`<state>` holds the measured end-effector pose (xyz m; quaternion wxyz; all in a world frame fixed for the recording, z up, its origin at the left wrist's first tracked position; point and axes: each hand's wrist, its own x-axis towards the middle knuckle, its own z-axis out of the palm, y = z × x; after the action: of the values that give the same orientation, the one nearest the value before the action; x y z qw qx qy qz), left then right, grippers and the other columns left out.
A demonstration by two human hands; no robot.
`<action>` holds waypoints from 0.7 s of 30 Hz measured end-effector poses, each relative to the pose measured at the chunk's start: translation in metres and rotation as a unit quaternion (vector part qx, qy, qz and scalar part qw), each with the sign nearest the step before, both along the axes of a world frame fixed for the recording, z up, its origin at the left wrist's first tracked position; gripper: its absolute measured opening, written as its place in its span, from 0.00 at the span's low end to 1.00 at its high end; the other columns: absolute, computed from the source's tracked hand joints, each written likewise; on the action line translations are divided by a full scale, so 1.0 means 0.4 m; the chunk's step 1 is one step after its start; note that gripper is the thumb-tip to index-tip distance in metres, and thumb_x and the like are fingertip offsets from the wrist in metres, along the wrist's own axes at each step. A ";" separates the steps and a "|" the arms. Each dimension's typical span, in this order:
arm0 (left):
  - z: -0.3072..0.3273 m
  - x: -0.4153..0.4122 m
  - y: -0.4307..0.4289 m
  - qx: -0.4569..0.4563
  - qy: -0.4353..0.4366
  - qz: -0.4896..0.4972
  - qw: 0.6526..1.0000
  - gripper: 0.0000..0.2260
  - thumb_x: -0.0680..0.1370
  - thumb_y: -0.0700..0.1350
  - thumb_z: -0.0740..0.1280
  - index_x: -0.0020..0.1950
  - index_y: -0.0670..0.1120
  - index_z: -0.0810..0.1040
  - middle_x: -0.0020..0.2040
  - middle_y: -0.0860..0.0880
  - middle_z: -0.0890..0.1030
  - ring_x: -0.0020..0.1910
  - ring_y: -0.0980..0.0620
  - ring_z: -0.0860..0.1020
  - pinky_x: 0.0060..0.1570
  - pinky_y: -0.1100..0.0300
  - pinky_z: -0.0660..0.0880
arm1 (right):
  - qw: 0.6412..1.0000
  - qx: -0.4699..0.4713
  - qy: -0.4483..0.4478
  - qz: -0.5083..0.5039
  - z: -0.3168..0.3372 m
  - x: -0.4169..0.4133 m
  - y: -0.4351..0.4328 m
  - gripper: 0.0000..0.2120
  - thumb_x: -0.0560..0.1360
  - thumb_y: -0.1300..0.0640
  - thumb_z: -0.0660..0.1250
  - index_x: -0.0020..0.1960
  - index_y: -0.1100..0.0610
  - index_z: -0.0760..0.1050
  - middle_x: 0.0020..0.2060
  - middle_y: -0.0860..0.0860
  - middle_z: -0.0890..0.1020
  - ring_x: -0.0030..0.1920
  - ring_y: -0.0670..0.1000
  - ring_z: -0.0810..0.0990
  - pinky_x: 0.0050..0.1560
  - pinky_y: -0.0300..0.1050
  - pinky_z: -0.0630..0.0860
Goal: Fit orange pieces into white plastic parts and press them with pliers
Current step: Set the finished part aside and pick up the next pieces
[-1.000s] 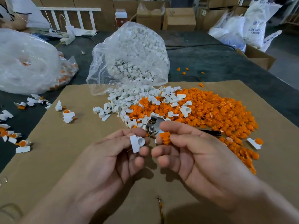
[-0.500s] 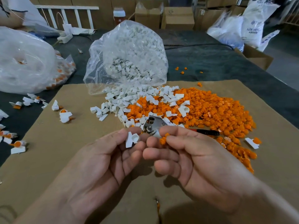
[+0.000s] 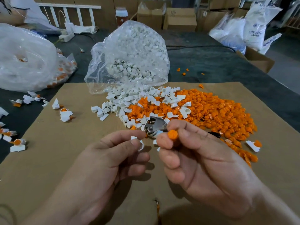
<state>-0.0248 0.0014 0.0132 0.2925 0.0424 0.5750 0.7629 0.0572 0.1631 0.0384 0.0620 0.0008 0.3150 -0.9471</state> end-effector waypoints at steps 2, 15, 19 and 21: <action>0.004 0.009 0.005 -0.008 0.020 -0.003 1.000 0.16 0.59 0.46 0.75 0.45 0.44 0.87 0.36 0.39 0.82 0.32 0.49 0.81 0.25 0.63 0.76 | 0.999 -0.029 0.025 0.022 0.001 0.001 0.000 0.04 0.78 0.63 0.64 0.51 0.62 0.77 0.41 0.59 0.78 0.35 0.52 0.80 0.31 0.43 0.79; 0.010 0.027 0.012 -0.065 0.083 0.029 0.994 0.14 0.55 0.54 0.76 0.34 0.47 0.82 0.28 0.45 0.76 0.23 0.52 0.72 0.22 0.59 0.71 | 0.998 0.048 0.016 -0.045 -0.023 -0.002 0.005 0.06 0.73 0.63 0.67 0.48 0.60 0.81 0.38 0.60 0.80 0.33 0.53 0.81 0.29 0.43 0.79; 0.003 0.023 0.008 -0.096 0.125 0.034 0.987 0.17 0.56 0.57 0.74 0.39 0.49 0.83 0.29 0.45 0.79 0.26 0.50 0.75 0.26 0.59 0.73 | 0.907 0.386 0.013 -0.168 -0.040 0.006 0.004 0.05 0.74 0.56 0.67 0.46 0.49 0.81 0.36 0.54 0.83 0.33 0.53 0.83 0.33 0.49 0.81; -0.001 0.023 0.006 -0.117 0.163 0.025 0.979 0.17 0.59 0.60 0.72 0.42 0.51 0.82 0.30 0.45 0.81 0.27 0.50 0.77 0.29 0.57 0.74 | 0.826 0.524 0.038 -0.203 -0.048 0.015 0.000 0.04 0.75 0.51 0.66 0.48 0.44 0.78 0.35 0.49 0.84 0.33 0.49 0.84 0.33 0.47 0.82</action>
<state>-0.0155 0.0038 0.0127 0.1786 0.1177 0.7010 0.6804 0.0634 0.1630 0.0193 -0.1538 0.0610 0.7587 -0.6301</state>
